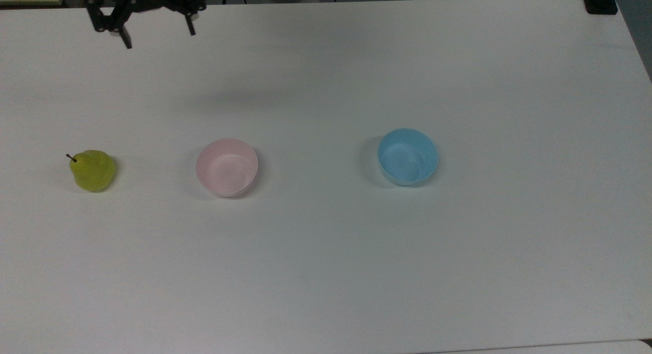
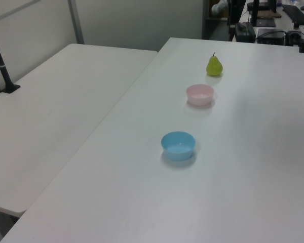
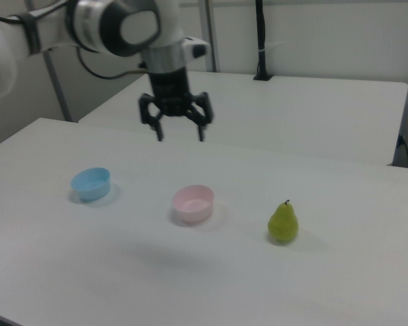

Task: Place the pear in the bowl
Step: 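Move the open gripper over the green pear and lower it, then close the gripper around the green pear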

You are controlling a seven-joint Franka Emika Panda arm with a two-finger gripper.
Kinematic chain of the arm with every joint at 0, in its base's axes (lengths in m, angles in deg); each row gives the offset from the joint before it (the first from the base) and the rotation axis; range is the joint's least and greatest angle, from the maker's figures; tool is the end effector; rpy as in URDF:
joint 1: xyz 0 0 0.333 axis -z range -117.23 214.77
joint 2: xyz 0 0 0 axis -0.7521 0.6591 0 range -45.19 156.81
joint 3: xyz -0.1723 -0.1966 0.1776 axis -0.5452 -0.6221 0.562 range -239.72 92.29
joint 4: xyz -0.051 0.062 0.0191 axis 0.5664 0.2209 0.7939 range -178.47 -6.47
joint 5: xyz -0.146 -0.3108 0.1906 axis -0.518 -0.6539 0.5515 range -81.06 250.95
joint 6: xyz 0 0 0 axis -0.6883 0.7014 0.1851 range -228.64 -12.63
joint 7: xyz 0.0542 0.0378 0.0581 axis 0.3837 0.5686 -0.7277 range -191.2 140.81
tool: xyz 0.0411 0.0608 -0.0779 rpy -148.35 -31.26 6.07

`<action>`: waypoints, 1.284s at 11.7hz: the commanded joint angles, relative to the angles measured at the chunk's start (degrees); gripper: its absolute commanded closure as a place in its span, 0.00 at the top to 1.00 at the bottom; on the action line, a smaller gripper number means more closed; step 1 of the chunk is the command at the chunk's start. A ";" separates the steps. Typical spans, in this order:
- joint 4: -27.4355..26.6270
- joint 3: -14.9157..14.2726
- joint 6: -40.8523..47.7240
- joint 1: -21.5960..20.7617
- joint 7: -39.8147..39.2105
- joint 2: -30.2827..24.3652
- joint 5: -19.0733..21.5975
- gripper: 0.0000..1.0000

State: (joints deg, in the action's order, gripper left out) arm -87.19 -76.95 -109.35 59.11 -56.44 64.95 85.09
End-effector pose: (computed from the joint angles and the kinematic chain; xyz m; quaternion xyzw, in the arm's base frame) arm 0.5953 -0.1407 0.5844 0.9879 0.1540 0.0139 0.0093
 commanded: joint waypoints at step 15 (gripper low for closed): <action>7.38 0.17 -28.83 10.14 -2.06 28.91 -2.60 1.00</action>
State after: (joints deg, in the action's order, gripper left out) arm -80.73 -76.90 -137.42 69.26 -58.40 92.53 83.01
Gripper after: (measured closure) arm 0.000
